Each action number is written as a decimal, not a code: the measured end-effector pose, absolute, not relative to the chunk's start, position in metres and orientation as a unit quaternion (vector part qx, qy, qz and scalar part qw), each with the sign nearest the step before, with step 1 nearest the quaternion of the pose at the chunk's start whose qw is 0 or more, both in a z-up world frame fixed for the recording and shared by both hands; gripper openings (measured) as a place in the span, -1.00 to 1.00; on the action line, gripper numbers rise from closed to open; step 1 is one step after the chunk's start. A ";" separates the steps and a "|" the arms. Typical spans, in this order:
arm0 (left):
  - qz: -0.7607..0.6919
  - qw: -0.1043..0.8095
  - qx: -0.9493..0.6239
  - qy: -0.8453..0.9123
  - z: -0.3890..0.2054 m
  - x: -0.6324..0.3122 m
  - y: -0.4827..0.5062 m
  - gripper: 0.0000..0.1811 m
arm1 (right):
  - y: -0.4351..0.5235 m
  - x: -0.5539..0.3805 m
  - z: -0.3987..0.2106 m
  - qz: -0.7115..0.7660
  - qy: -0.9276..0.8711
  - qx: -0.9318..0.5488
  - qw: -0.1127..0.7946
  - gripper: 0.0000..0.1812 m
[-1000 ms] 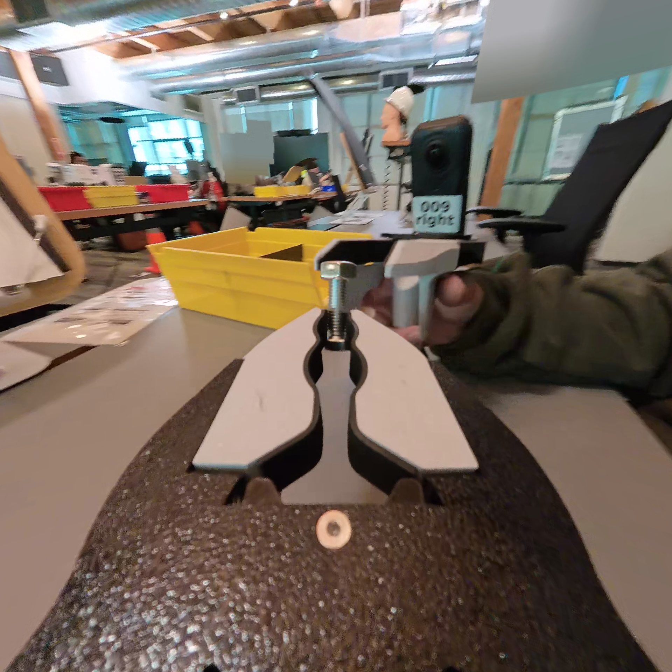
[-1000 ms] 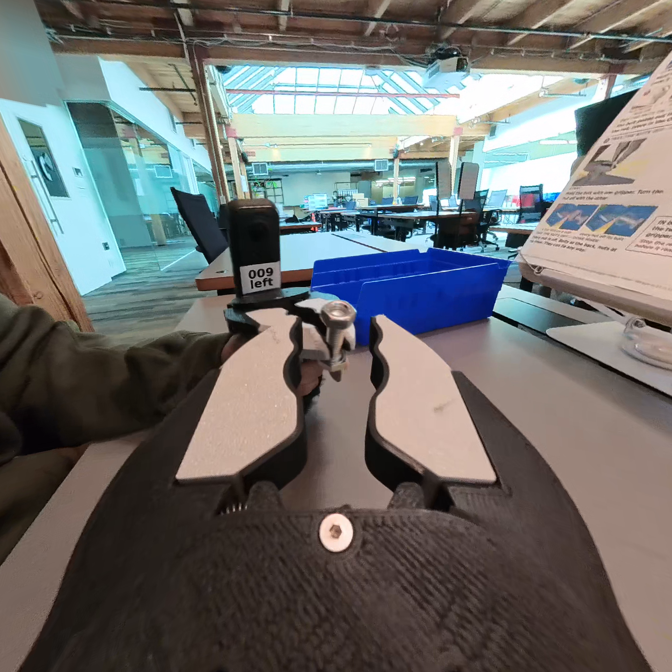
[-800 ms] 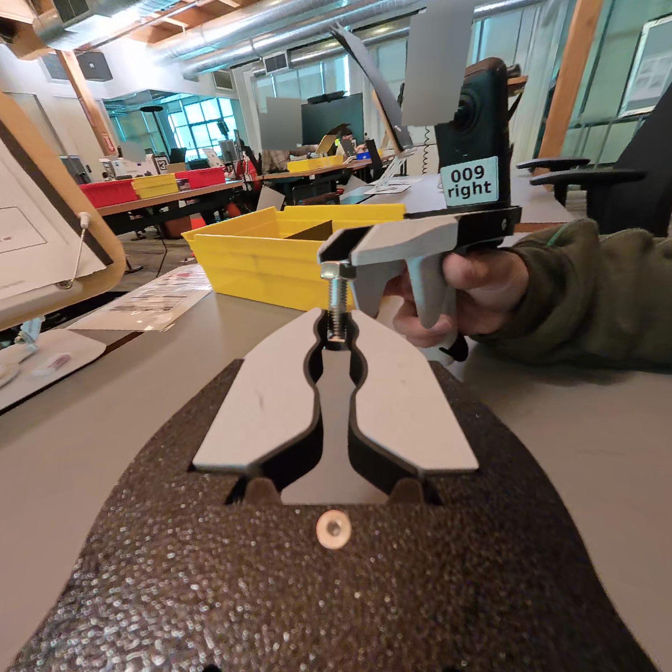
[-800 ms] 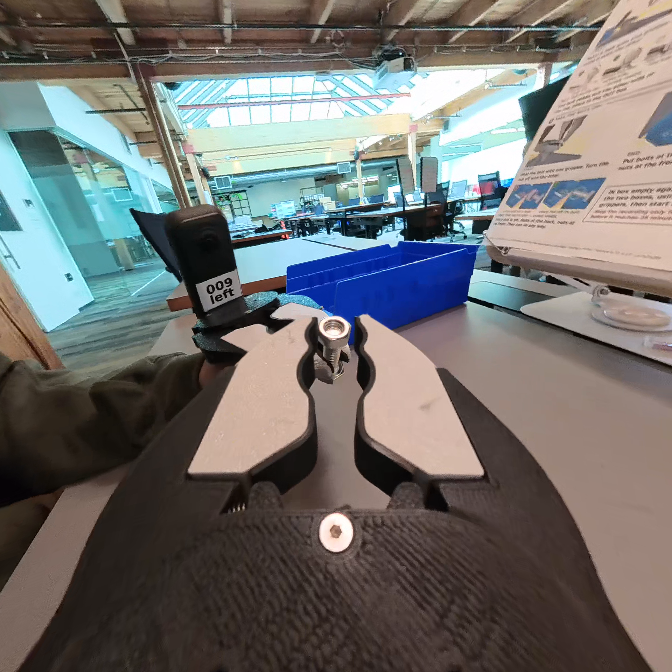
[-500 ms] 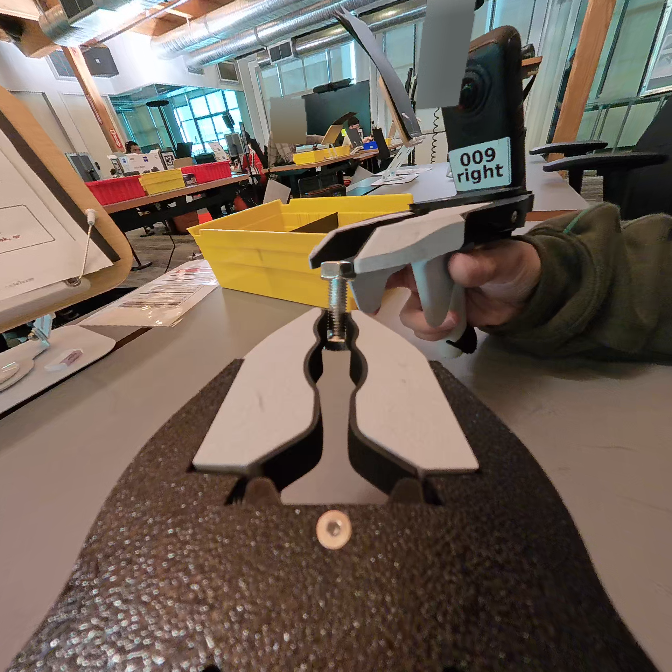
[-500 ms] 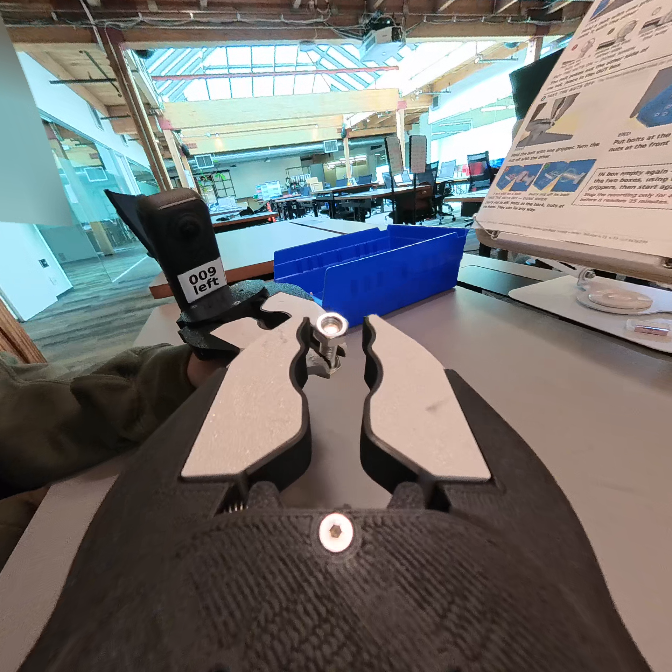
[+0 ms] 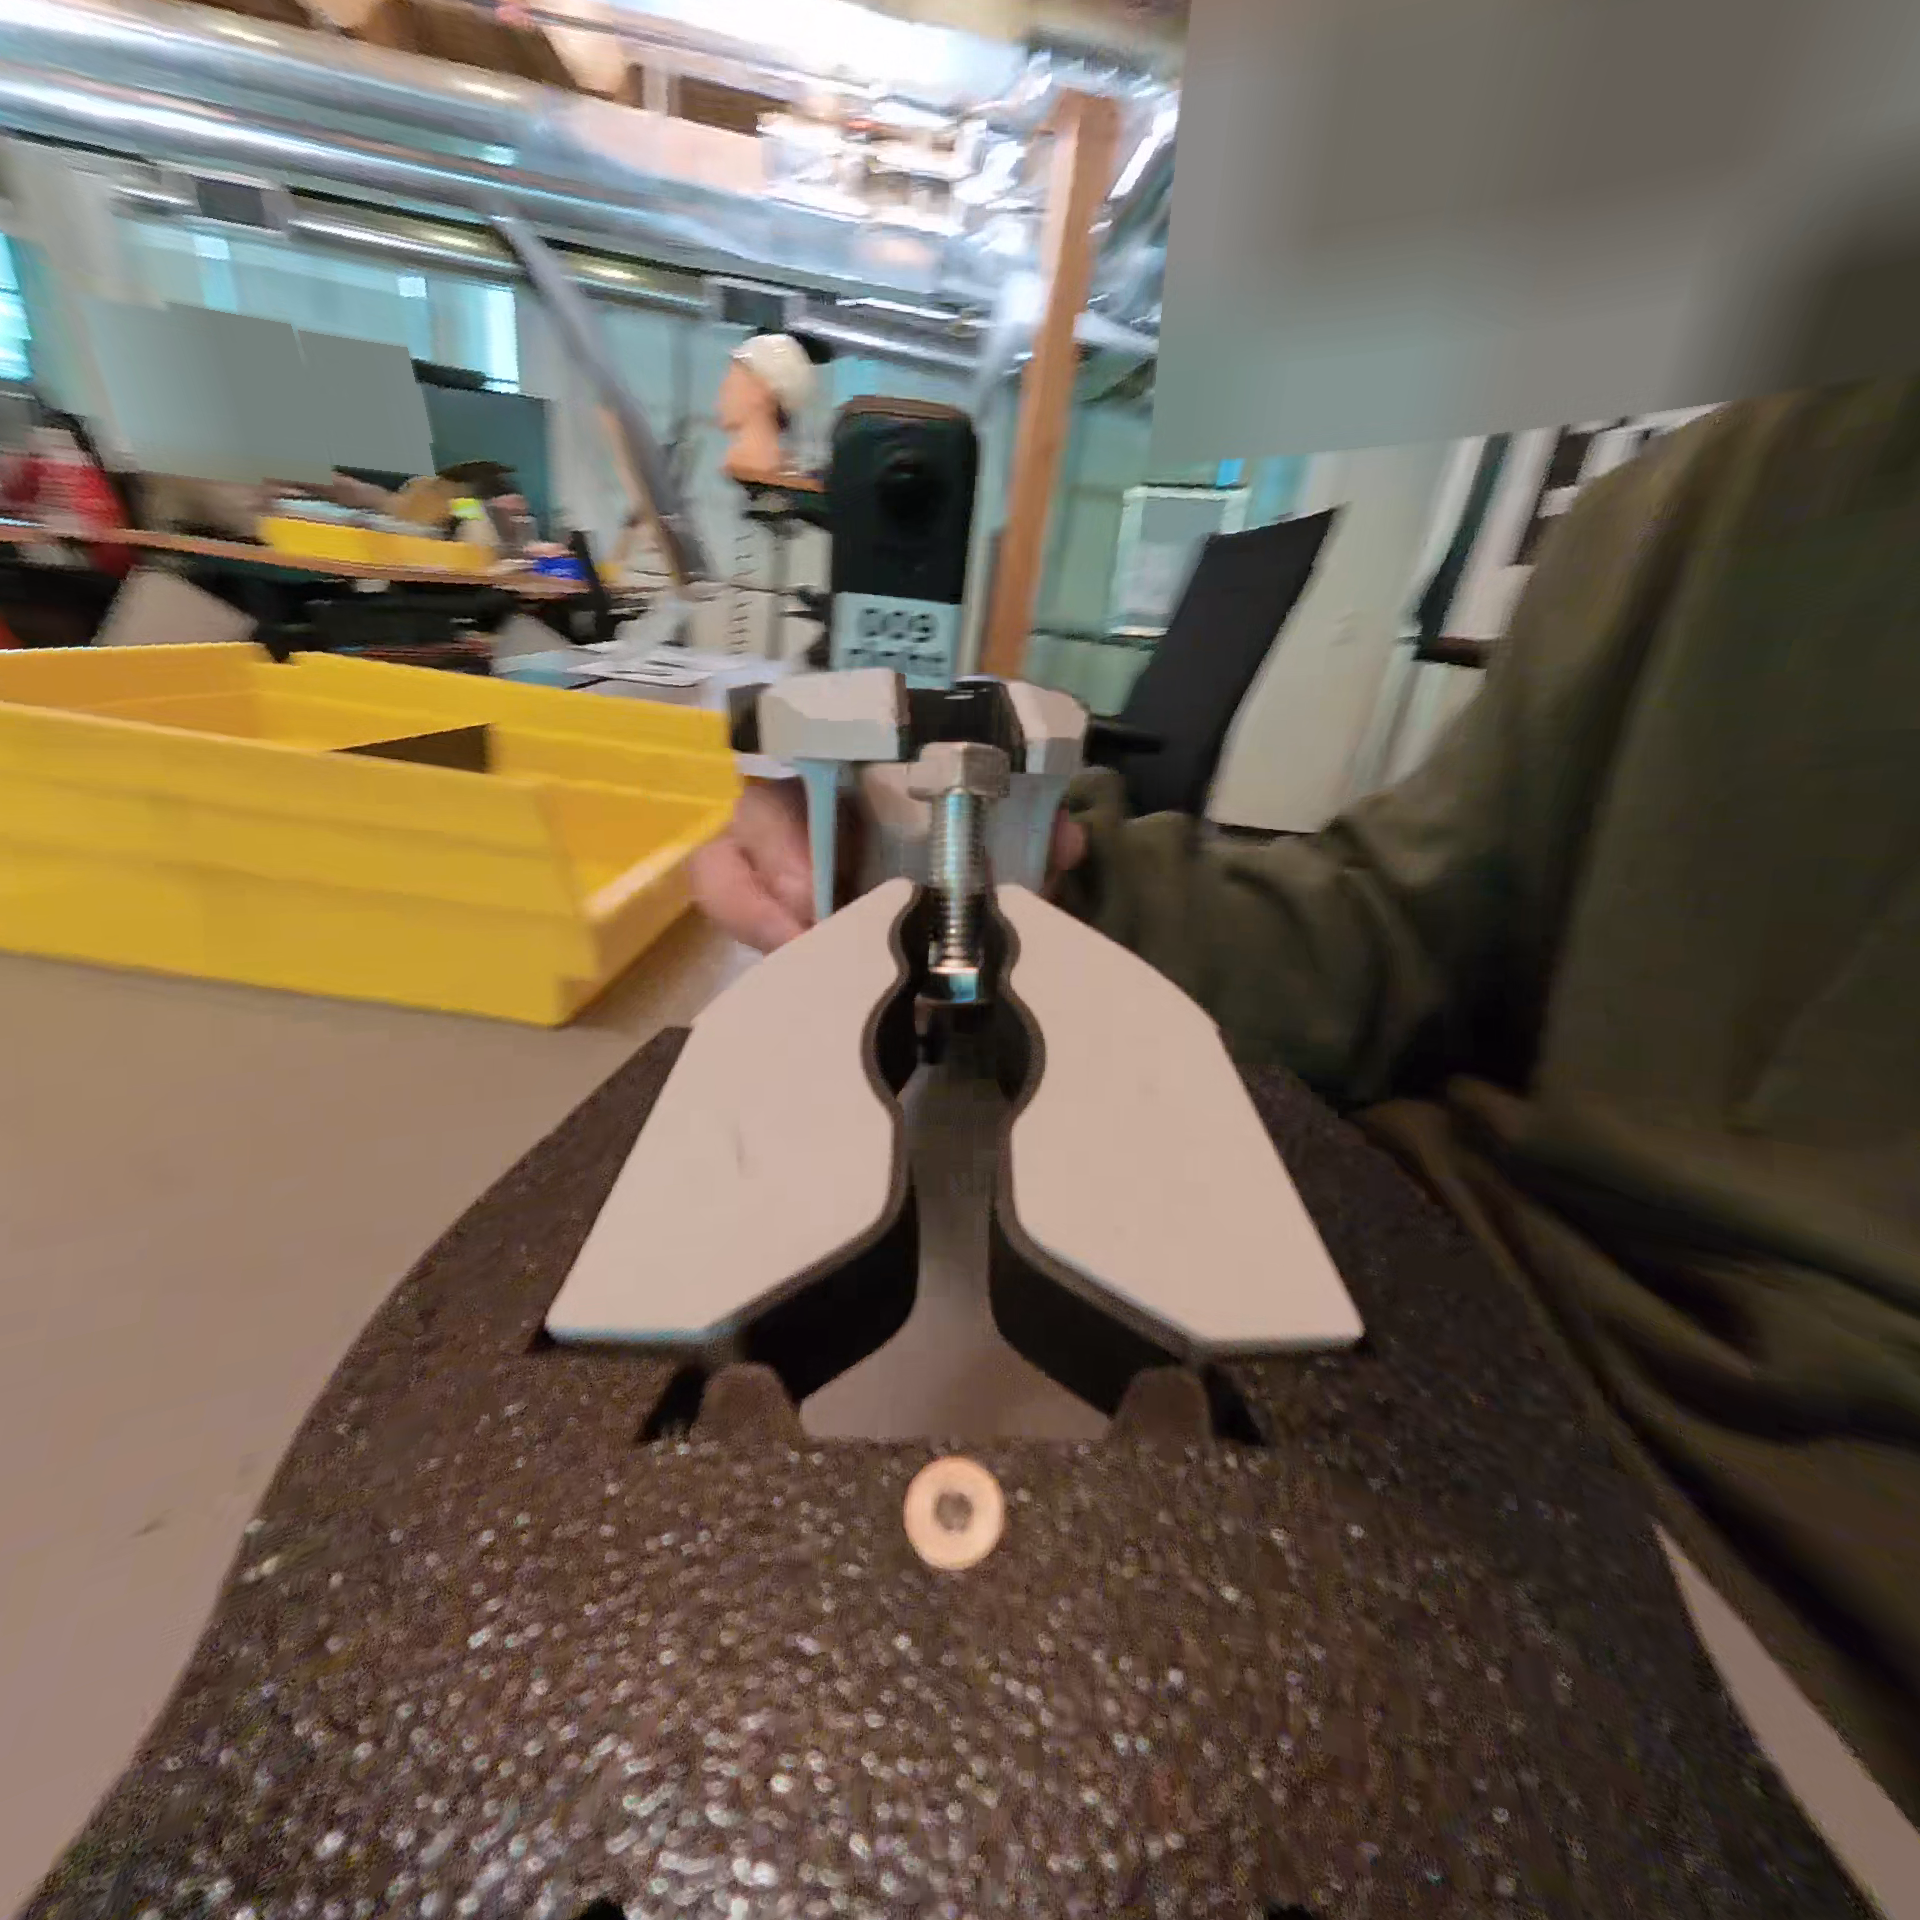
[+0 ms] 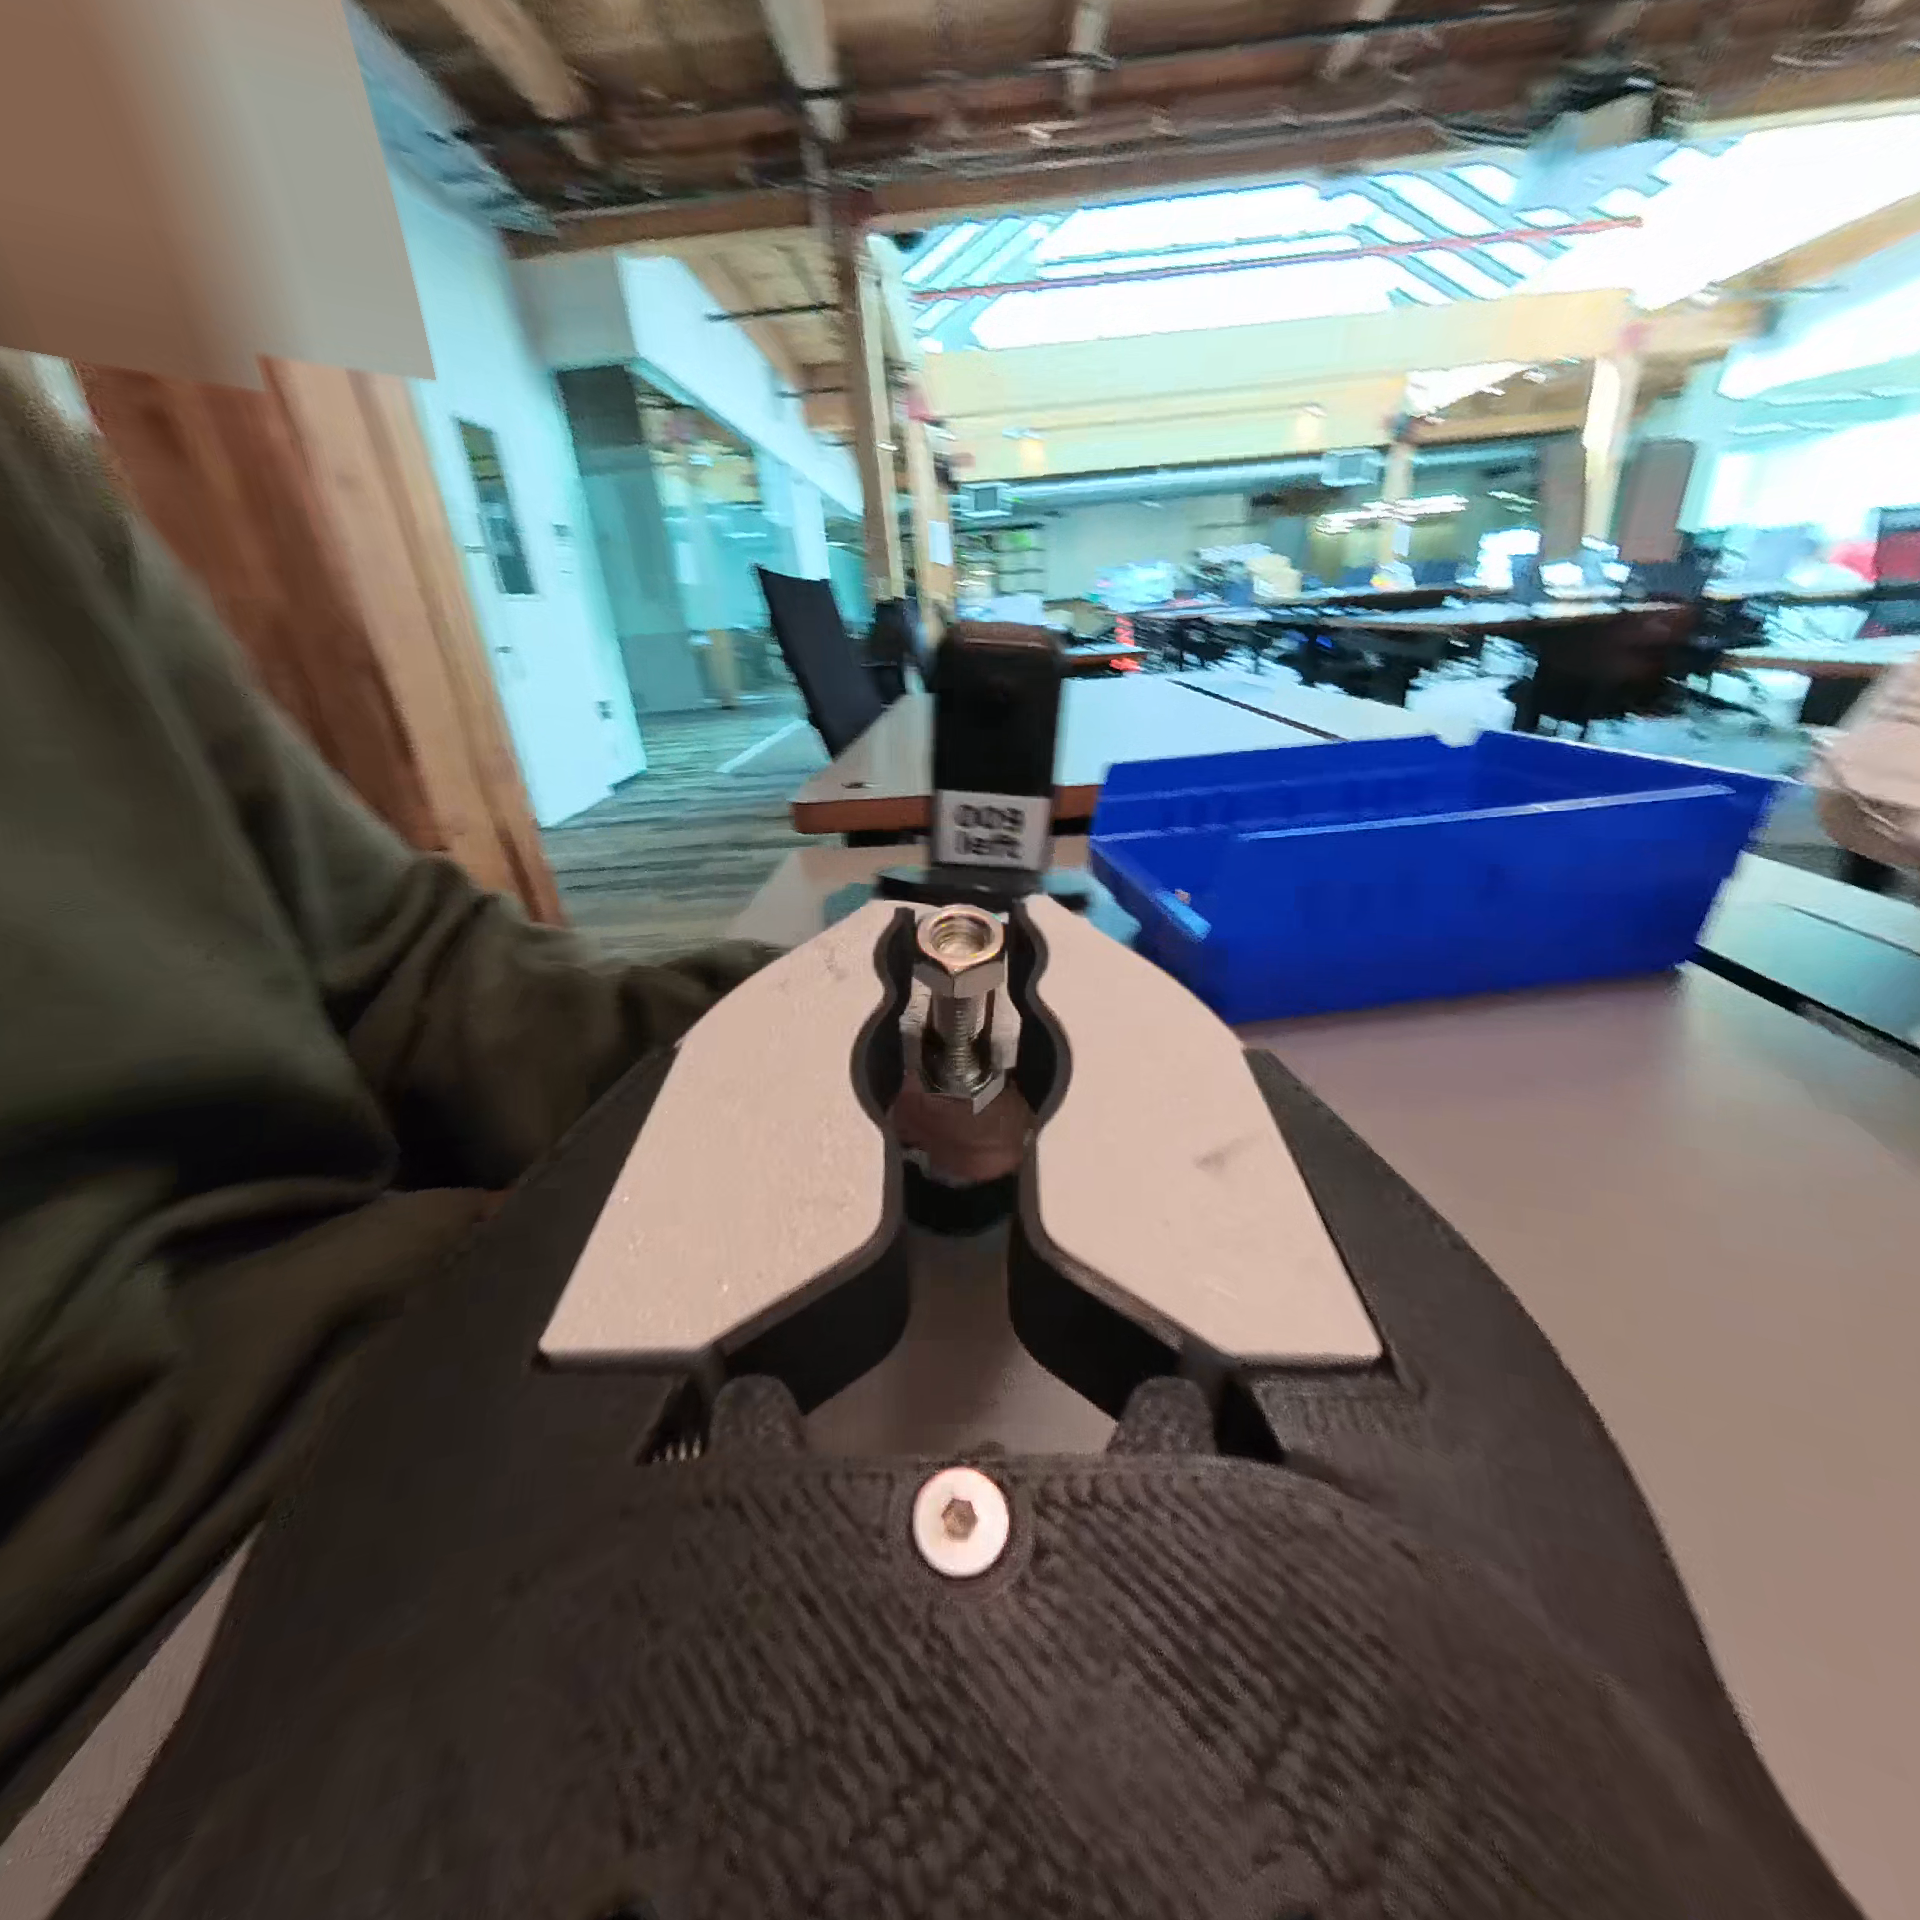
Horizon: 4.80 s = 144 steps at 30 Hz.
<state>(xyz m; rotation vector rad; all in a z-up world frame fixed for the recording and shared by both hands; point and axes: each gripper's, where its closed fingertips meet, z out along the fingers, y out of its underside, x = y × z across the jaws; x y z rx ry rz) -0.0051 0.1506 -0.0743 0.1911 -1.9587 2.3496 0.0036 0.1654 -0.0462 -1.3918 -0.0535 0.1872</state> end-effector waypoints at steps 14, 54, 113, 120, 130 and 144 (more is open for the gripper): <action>0.759 0.026 0.056 -0.649 -0.077 -0.006 0.150 -0.91 | 0.162 -0.009 -0.045 0.072 -0.066 -0.627 0.773 -0.81; 0.761 -0.048 0.100 -0.639 -0.076 0.015 0.160 -0.90 | 0.169 0.013 -0.050 0.031 0.005 -0.641 0.767 -0.51; 0.675 -0.239 0.152 -0.681 -0.090 0.049 0.169 -0.90 | 0.176 0.052 -0.066 -0.016 0.157 -0.648 0.745 -0.73; 0.680 -0.214 0.146 -0.686 -0.092 0.045 0.167 -0.90 | 0.178 0.048 -0.069 -0.009 0.144 -0.665 0.732 -0.81; 0.766 0.097 -0.016 -0.635 -0.066 -0.038 0.147 -0.91 | 0.159 -0.035 -0.042 0.076 -0.152 -0.640 0.749 -0.80; 0.761 0.002 0.083 -0.644 -0.076 0.004 0.157 -0.90 | 0.101 0.099 -0.034 -0.235 0.141 -0.639 0.719 -0.81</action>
